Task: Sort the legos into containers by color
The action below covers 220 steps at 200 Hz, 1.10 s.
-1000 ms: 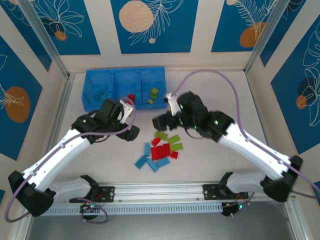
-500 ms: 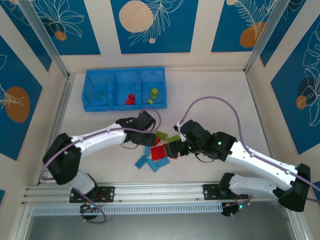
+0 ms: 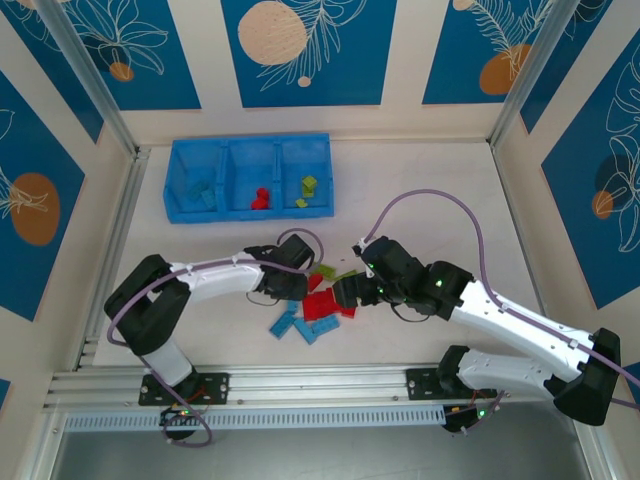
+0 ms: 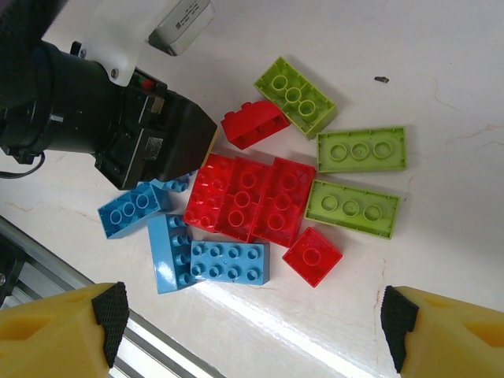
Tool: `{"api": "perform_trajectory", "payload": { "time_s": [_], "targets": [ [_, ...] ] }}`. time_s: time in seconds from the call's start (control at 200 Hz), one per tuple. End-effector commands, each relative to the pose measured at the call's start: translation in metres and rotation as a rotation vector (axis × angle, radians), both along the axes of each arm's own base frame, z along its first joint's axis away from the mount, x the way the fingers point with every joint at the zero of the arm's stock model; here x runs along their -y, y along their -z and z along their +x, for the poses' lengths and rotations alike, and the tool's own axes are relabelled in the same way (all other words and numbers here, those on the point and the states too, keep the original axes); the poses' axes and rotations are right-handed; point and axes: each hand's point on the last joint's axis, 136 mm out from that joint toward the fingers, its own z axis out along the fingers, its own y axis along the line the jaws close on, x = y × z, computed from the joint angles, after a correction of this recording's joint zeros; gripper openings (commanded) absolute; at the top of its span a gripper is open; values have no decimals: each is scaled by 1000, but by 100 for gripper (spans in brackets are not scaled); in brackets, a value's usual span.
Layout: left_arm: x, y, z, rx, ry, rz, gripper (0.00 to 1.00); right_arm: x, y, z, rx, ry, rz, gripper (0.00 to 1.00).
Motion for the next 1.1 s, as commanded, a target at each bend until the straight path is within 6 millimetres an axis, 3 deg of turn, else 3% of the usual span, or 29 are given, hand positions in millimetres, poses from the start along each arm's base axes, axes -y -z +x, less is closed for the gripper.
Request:
{"api": "perform_trajectory", "payload": {
  "time_s": [0.0,0.095,0.16,0.29,0.45,0.64,0.75,0.855,1.01,1.095],
  "targets": [
    [-7,14,-6,-26,-10,34,37,-4,-11,1,-5,11,33,86],
    [-7,13,-7,-24,-7,28,28,-7,-18,0,-8,5,57,86],
    [-4,1,-4,13,-5,-8,22,-10,-24,-2,-14,0,74,86],
    [-17,-59,20,195,-27,-28,17,-19,-37,-7,-21,-28,145,86],
    [-73,-139,78,420,-165,-42,15,-28,-49,-7,1,-42,216,86],
    [-158,-199,160,655,-402,4,16,-17,-42,2,13,32,175,86],
    [-210,-208,200,689,-578,9,15,-13,-38,2,-3,56,156,86],
    [-246,-200,237,679,-667,40,16,-8,-38,-1,-16,66,146,86],
    [-275,-176,278,585,-714,22,19,0,-33,-5,-30,91,146,86],
    [-280,-168,289,551,-717,-30,35,3,-33,-6,-30,100,151,86]
  ]
}}
